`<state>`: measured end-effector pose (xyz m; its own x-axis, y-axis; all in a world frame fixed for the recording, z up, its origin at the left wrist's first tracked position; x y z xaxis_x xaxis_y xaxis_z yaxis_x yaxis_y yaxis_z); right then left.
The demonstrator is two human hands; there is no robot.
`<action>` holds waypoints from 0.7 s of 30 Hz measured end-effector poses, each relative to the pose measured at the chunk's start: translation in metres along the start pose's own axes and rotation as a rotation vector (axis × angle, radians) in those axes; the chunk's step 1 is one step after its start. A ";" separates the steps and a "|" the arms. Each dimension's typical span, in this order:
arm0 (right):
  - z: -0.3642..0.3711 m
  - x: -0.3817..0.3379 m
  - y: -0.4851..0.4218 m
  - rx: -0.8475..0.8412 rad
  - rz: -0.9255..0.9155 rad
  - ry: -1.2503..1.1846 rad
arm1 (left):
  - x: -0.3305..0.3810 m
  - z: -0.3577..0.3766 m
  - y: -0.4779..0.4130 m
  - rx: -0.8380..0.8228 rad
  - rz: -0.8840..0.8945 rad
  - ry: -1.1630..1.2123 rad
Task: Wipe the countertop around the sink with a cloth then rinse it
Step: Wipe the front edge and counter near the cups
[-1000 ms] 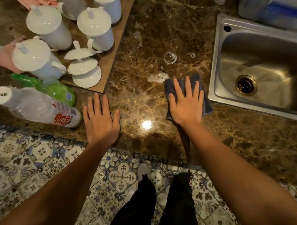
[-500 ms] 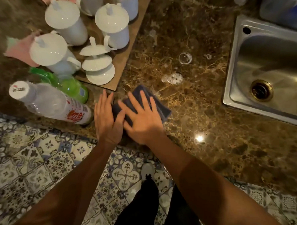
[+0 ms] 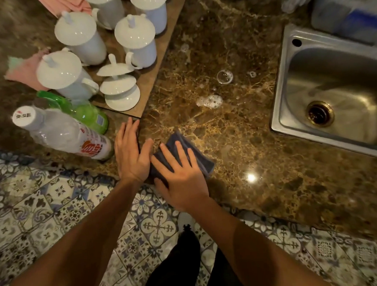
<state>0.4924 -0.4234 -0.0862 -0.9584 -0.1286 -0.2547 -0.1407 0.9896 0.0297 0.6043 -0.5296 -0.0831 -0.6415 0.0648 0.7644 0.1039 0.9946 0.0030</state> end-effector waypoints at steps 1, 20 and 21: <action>-0.002 0.005 0.003 -0.016 -0.032 0.016 | 0.000 0.000 -0.001 0.001 0.000 -0.012; -0.012 0.074 0.065 -0.260 -0.113 0.133 | 0.027 0.027 0.008 -0.078 0.052 -0.647; -0.014 0.083 0.062 -0.282 -0.211 0.149 | 0.035 0.029 0.011 -0.059 0.057 -0.634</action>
<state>0.4005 -0.3740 -0.0915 -0.9237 -0.3564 -0.1408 -0.3819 0.8863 0.2618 0.5605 -0.5136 -0.0748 -0.9569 0.1713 0.2346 0.1816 0.9831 0.0229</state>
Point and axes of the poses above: each hand's wrist, its own y-axis away from the middle knuckle, its own z-axis out of the palm, x = y × z, the point moved 9 cm from there along -y, towards the middle knuckle, and after that the axes turned 7 degrees about y, right-handed, at the moved point
